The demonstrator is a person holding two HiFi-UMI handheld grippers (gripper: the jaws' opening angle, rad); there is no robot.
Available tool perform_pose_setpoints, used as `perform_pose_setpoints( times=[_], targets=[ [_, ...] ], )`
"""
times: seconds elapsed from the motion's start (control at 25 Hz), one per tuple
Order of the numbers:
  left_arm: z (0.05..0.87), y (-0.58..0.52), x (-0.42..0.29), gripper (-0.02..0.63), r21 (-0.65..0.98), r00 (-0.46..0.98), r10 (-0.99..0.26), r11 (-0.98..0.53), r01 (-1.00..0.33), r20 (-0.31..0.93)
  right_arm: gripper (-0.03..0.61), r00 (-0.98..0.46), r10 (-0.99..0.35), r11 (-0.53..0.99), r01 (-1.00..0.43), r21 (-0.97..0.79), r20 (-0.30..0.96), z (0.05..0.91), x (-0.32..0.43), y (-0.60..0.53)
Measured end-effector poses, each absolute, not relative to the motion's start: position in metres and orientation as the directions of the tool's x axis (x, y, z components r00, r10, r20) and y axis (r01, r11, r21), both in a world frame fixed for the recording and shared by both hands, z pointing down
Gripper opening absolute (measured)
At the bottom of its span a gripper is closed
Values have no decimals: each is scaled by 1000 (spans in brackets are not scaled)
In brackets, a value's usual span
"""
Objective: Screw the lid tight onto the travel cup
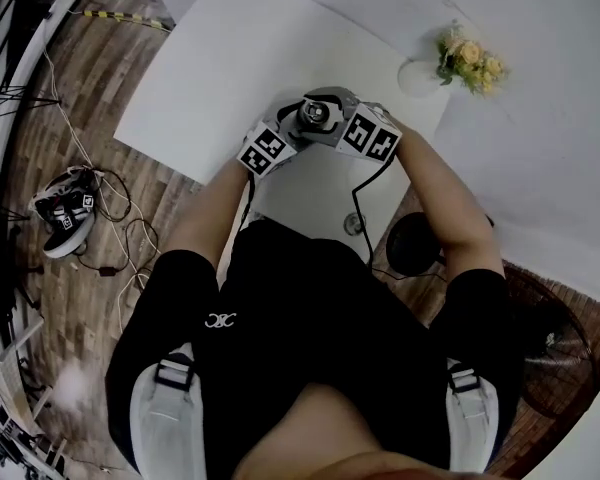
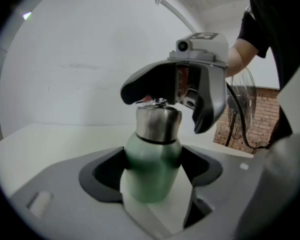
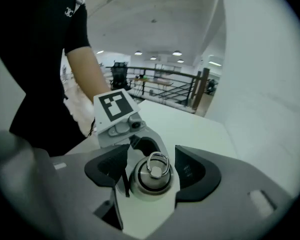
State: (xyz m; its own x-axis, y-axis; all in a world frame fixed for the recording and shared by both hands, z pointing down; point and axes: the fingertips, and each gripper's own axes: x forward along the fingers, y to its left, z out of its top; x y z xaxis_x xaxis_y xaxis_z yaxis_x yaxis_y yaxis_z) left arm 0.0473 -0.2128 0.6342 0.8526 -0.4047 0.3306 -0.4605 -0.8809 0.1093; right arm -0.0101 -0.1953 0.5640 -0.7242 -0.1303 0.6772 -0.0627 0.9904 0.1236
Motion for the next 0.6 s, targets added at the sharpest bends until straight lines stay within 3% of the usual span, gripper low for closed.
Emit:
perform_pose_setpoints(
  times=[0.16,0.28,0.36,0.44,0.6],
  targets=[
    [634,-214,48,407,109,855,-399,-884,-455,332,276,-530,14,966,226,125,848,583,-4,-194],
    [632,-212,48,407,110,857,-393,-886,-450,334,272,-384,92,942,332,45,919,595,-4,-186],
    [631,-212,48,405,112,858,-393,-887,-449,331,265,-363,116,943,333,13,925,599,-6,-184],
    [630,-212,47,407,110,857,-397,-885,-452,328,265,-429,111,961,277,14,897,598,-9,-187],
    [630,-211,45,407,100,857,-399,-887,-451,327,259,-588,-11,990,107,92,809,593,-18,-194]
  ],
)
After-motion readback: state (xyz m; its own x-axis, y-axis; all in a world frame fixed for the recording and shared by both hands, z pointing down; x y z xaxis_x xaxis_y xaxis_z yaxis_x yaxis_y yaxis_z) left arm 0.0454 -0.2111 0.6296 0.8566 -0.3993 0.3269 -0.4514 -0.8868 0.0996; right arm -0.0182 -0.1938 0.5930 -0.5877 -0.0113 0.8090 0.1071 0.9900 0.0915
